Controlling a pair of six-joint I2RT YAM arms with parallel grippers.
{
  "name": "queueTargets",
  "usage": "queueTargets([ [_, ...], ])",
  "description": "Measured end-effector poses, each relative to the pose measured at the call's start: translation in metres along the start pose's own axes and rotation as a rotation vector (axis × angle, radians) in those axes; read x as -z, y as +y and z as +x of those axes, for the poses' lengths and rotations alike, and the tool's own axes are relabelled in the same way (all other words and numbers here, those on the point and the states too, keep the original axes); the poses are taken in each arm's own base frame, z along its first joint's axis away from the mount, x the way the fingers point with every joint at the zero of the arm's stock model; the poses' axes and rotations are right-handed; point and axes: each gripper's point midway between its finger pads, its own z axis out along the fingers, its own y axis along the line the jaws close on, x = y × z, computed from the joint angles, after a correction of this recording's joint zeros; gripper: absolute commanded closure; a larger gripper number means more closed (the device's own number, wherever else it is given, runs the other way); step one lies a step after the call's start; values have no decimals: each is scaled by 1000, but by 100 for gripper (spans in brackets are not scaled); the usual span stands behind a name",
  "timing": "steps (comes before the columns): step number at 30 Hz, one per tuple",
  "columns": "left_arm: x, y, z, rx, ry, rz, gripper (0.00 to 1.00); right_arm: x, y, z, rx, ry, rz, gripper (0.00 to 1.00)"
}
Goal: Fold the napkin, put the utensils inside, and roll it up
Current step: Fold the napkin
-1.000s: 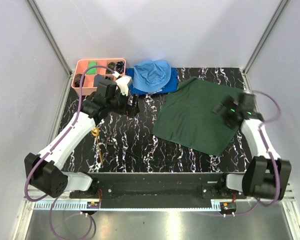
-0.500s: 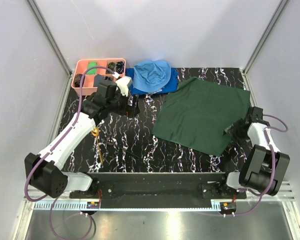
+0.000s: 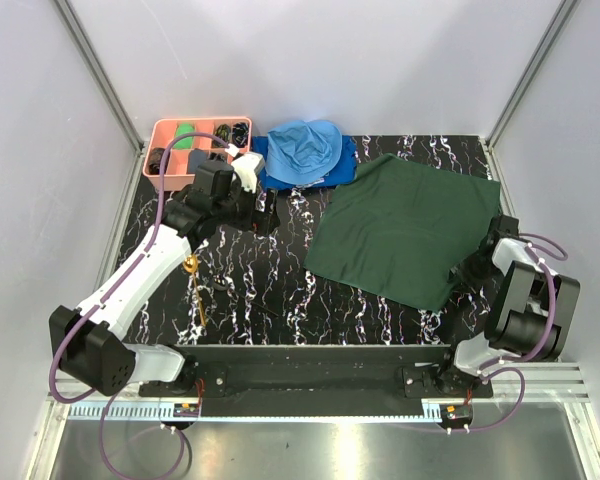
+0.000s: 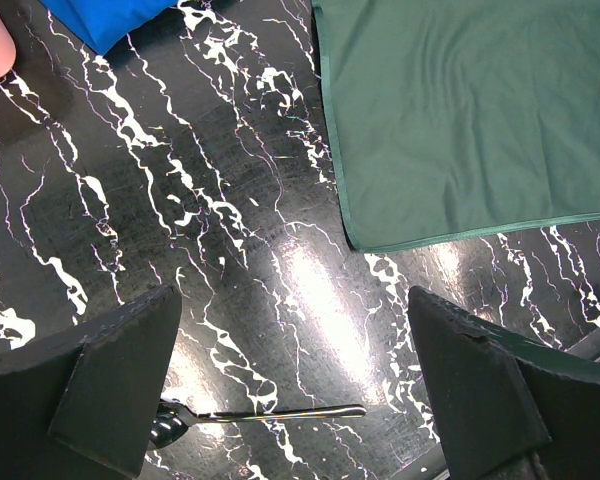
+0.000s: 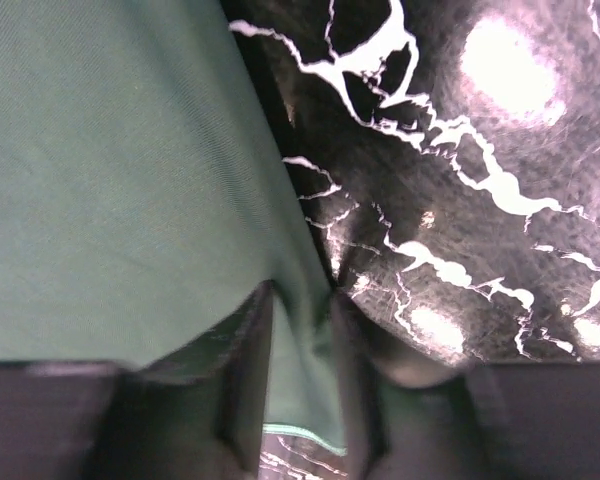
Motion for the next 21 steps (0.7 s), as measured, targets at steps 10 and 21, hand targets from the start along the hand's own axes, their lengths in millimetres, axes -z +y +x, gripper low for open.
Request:
queueTargets([
  [10, 1, 0, -1, -2, -6, 0, 2, 19, 30, -10, 101, -48, -33, 95],
  [21, 2, -1, -2, 5, -9, 3, 2, 75, 137, -21, 307, -191, -248, 29],
])
